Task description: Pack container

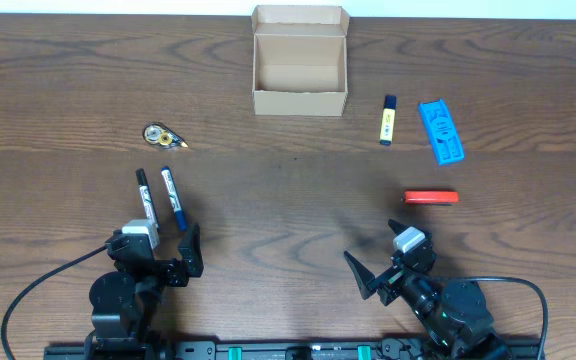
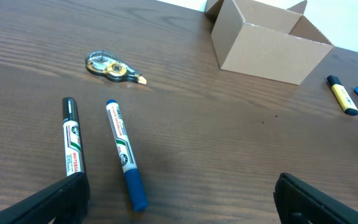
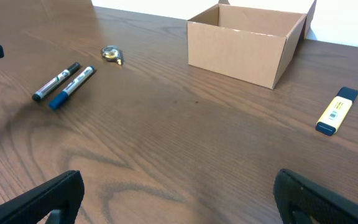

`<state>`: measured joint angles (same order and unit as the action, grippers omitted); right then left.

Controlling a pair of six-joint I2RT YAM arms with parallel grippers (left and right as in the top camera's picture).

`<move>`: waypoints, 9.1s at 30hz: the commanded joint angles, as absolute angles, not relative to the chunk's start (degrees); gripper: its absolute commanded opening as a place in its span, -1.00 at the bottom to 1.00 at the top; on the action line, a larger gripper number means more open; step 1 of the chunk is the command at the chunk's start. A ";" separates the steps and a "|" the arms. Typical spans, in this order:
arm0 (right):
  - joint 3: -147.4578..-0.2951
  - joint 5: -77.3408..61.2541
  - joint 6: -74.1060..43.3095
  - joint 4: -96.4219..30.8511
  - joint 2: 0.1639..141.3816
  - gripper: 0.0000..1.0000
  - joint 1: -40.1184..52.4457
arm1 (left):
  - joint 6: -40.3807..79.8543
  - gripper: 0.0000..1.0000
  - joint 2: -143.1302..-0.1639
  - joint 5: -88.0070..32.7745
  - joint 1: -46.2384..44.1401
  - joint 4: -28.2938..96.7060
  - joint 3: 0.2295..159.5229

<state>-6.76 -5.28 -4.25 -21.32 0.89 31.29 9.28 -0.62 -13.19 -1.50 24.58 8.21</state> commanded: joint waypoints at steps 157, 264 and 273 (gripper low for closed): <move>-94.87 11.44 -28.82 -65.95 112.53 -0.97 28.27 | 10.11 0.91 -0.25 -13.52 -1.15 24.60 7.11; -74.87 0.34 17.04 -29.12 113.03 0.98 -9.45 | 10.11 0.91 -0.25 -13.52 -1.15 24.60 7.11; -74.87 -1.61 18.09 -27.99 117.01 0.94 -9.45 | 10.11 0.91 -0.25 -13.52 -1.15 24.60 7.11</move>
